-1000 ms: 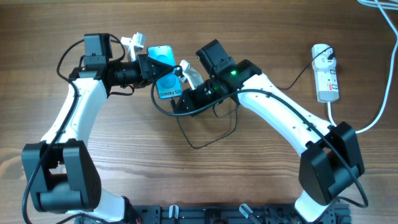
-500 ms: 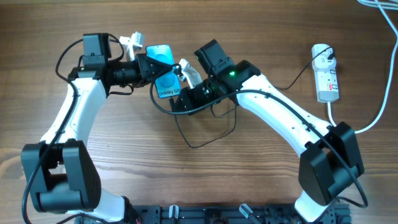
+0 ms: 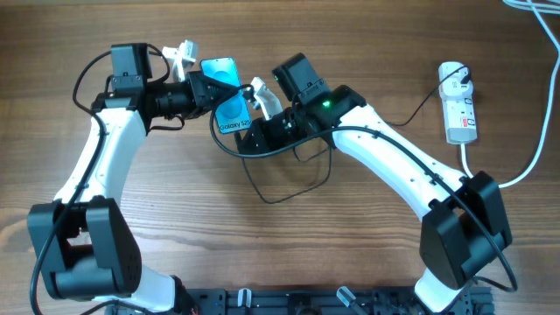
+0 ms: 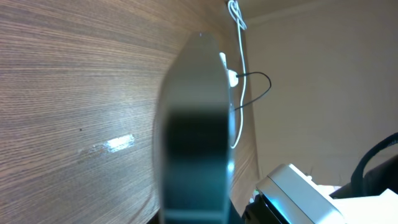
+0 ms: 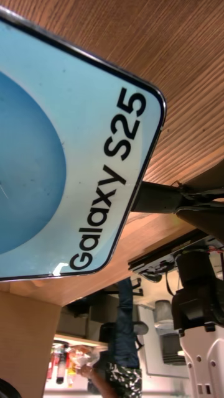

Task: Plug charger to phone and switch on socket
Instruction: 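Push the plug into the phone's port held by the left gripper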

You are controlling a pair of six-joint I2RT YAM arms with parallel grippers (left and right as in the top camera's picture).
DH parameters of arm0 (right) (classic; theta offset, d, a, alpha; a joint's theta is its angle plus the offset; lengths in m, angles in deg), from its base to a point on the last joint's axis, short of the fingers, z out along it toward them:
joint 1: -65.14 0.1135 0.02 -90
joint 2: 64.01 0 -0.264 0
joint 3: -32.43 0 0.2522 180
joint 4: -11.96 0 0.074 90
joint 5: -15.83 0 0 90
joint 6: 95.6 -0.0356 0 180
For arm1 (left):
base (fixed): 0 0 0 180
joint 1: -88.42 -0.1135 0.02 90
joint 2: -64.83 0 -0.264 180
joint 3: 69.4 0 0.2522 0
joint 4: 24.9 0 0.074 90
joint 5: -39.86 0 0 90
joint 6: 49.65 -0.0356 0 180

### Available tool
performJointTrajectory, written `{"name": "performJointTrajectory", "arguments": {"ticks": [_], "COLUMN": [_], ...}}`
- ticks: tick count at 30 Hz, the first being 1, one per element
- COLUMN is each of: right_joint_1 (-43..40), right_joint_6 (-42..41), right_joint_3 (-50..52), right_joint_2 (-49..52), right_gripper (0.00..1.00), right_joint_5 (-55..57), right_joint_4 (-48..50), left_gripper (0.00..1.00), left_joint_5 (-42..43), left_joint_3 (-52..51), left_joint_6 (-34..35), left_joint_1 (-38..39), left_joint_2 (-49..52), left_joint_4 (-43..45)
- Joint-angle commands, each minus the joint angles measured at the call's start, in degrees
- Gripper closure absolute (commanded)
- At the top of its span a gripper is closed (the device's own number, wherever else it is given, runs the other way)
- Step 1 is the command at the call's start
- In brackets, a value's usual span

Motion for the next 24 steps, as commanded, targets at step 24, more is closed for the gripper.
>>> {"name": "performJointTrajectory", "arguments": {"ticks": [24], "right_joint_1": [-2.84], "right_joint_6": [-2.19], "right_joint_3": [-1.55], "right_joint_2": [-1.70], "right_gripper": [0.67], "right_joint_5": [1.29], "right_joint_4": [6.64], "left_gripper": [0.96], "left_joint_5": [7.43], "left_joint_3": [-0.59], "left_joint_6": [-1.14], "left_joint_1": [1.16], "left_joint_2": [-1.36], "left_joint_4": [-3.39]}}
